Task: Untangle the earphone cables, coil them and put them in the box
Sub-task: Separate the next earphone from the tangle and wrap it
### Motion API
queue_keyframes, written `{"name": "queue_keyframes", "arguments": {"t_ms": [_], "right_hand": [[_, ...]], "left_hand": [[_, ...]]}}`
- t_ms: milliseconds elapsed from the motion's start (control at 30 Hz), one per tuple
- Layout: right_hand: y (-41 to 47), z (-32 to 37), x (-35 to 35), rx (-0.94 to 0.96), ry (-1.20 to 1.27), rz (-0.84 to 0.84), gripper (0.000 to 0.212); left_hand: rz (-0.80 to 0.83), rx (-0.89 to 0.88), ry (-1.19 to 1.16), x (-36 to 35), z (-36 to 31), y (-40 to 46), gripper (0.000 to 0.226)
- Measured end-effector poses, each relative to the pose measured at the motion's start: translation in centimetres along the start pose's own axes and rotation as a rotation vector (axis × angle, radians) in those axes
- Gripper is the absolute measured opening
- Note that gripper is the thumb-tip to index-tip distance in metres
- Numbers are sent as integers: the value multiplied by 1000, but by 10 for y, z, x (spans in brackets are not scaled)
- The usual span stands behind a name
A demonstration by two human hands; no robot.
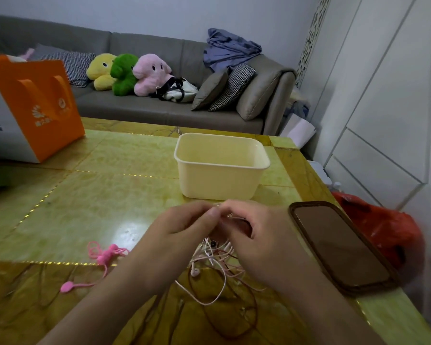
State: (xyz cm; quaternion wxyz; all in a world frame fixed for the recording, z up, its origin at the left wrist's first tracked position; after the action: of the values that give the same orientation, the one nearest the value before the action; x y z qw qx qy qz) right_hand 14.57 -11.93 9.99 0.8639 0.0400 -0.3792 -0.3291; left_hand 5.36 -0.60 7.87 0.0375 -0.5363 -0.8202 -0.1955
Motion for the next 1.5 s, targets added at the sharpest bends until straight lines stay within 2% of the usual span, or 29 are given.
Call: {"name": "queue_keyframes", "arguments": {"t_ms": [33,100,200,267,300,367,433,467,600,700,767,833,900,967,1000,1133,1200,1267,1333,1500], "right_hand": [[0,-1,1,-14,12,-10,10],[0,-9,4,-74,-6,-34,13],[0,-24,11,-204,-41,-62,19],[-1,-31,17,-307,76,-149,20],[-1,-33,18,-349,171,-192,19],[-3,-30,11,-390,352,-207,18],[-6,-18,-4,-344,352,-148,15],[-8,-11,-12,-296,303,-103,13],[-10,-5,-23,-190,166,-3,17],[-7,-1,0,-54,-47,-155,31],[-5,4,-1,45,-81,-107,58],[-3,4,-12,100,-25,47,72],[-3,-2,-17,64,36,112,60],[-1,-12,-11,-24,91,65,31],[-1,-17,-8,-75,141,36,23],[5,-33,6,-246,523,-105,21],[6,-38,3,-320,750,-117,18],[5,-41,-4,-359,821,-93,16],[3,-41,-14,-368,797,-40,18],[-6,-22,-29,-231,444,73,20]], "left_hand": [[-9,-2,-21,-1,-1,0,27],[-114,-5,165,8,7,0,23],[-374,-9,395,32,9,-4,6],[-491,-28,465,42,5,-9,10],[-493,-8,444,41,6,-10,16],[-347,89,239,26,14,-6,37],[-165,157,-99,-2,19,-4,41],[-128,167,-203,-10,18,-4,37],[-230,162,-158,-3,21,-5,35],[-279,231,-219,6,25,-6,36],[-184,241,-235,1,24,-6,35],[-88,251,-283,-7,22,-7,35],[-35,276,-354,-12,22,-7,37],[24,281,-408,-12,21,-6,36],[63,281,-440,-12,21,-6,35],[169,271,-642,-8,17,-8,27],[212,233,-765,-8,11,-9,21],[253,160,-860,-6,6,-9,16],[218,92,-933,-2,0,-9,26],[-162,104,-852,13,6,-2,39]]}}
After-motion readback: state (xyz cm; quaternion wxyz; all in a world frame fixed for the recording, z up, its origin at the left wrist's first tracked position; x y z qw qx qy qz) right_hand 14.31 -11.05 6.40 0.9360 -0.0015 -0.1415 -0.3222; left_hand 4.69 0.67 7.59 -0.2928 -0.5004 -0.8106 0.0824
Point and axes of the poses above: each hand's wrist, its own y-axis towards the middle knuckle, its own x-axis out of the back of the hand, z = x × y, the point moved 7 cm from there along y, towards the middle knuckle, and after that the axes turned 5 degrees about -x, right-handed, at the moved point
